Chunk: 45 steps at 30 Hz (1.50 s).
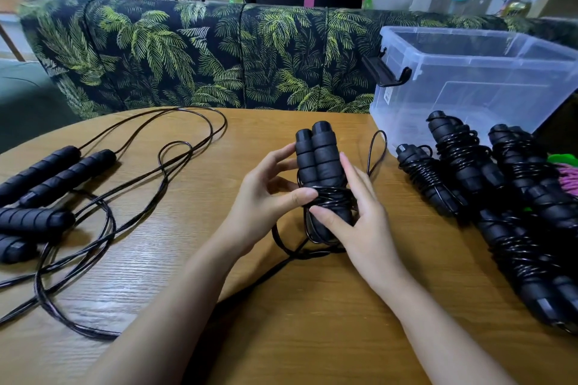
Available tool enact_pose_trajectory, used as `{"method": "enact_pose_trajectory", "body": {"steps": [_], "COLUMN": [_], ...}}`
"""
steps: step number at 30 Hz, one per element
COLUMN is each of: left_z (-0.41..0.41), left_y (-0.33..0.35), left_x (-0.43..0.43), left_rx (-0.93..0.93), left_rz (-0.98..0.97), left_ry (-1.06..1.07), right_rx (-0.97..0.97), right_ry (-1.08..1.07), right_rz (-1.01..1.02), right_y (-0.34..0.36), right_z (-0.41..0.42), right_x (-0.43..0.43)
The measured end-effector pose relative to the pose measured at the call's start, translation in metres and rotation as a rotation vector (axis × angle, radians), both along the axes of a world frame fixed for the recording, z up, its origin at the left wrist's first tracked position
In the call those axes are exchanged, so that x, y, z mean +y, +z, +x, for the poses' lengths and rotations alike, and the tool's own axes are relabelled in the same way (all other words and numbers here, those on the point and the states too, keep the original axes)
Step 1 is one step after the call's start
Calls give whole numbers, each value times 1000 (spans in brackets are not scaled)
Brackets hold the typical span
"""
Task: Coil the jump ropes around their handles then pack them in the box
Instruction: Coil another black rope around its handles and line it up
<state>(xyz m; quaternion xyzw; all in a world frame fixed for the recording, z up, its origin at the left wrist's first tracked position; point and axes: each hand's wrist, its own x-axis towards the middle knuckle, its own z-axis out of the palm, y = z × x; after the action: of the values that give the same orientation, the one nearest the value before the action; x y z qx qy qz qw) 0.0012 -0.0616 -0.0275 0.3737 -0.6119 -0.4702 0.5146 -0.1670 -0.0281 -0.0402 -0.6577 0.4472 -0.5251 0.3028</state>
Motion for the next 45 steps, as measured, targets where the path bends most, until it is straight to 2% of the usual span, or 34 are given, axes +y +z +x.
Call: {"method": "enact_pose_trajectory", "body": {"steps": [4, 8, 14, 20, 25, 27, 35, 39, 42, 45], "left_z": [1, -2, 3, -2, 1, 0, -8, -10, -11, -13], "left_y": [3, 0, 2, 3, 7, 7, 5, 5, 5, 6], "left_x": [2, 4, 1, 6, 5, 6, 9, 12, 14, 16], "left_rx": [4, 10, 59, 73, 108, 103, 97, 75, 46, 35], "left_rz": [-21, 7, 20, 30, 62, 51, 11, 14, 5, -13], "left_ry": [-21, -11, 14, 96, 73, 94, 220, 239, 220, 185], "right_rx": [-25, 118, -23, 192, -13, -19, 193, 342, 487, 609], "right_ry": [5, -61, 34, -119, -12, 21, -139, -167, -262, -354], "right_rz": [3, -14, 37, -15, 87, 119, -37, -19, 25, -17], "right_y": [-1, -6, -3, -5, -3, -2, -7, -7, -5, -3], "right_z": [-1, 6, -2, 9, 0, -1, 11, 17, 19, 18], "right_x": [1, 0, -1, 2, -2, -2, 3, 6, 9, 12]}}
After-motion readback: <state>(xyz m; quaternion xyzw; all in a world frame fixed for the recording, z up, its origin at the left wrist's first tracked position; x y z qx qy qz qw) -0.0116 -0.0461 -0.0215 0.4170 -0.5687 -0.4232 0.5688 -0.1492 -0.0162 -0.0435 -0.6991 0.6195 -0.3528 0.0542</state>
